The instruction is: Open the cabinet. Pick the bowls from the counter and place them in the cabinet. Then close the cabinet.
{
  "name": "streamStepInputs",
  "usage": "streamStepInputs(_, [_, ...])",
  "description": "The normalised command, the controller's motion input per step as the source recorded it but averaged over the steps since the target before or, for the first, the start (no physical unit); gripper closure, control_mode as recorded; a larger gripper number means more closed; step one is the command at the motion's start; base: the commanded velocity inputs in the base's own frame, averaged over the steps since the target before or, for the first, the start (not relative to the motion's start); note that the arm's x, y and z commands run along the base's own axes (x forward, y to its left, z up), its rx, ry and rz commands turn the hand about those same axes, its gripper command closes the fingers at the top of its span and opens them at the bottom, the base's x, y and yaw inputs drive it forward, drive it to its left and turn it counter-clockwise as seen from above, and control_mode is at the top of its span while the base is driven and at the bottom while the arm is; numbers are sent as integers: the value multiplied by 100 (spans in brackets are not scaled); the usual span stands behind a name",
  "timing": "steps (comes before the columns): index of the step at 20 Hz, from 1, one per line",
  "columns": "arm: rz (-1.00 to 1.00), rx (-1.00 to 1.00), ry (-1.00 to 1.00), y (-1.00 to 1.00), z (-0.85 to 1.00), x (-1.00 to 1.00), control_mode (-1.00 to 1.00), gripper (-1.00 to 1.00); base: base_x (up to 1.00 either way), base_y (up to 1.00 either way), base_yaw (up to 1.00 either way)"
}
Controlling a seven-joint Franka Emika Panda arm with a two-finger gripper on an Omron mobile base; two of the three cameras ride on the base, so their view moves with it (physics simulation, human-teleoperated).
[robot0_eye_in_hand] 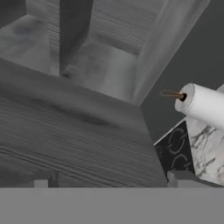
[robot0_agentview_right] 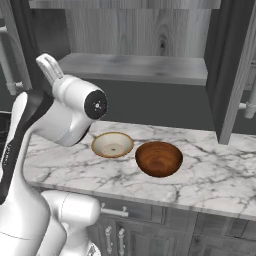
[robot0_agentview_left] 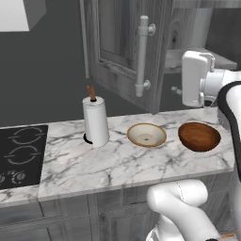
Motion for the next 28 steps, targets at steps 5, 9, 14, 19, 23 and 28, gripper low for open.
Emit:
streamStepInputs(5, [8, 2, 4, 3, -5, 48, -100, -100, 0, 0, 0])
streamStepInputs(9, [5, 3, 1, 21, -18, 18, -100, -100, 0, 0, 0])
streamStepInputs(14, [5, 8, 5, 20, -14, 2, -100, -100, 0, 0, 0])
streamStepInputs(19, [5, 9, 7, 22, -4, 2, -100, -100, 0, 0, 0])
streamStepInputs(23, [4, 8, 8, 24, 0, 16, -100, -100, 0, 0, 0])
streamStepInputs(28, [4, 7, 8, 26, -5, 19, -100, -100, 0, 0, 0])
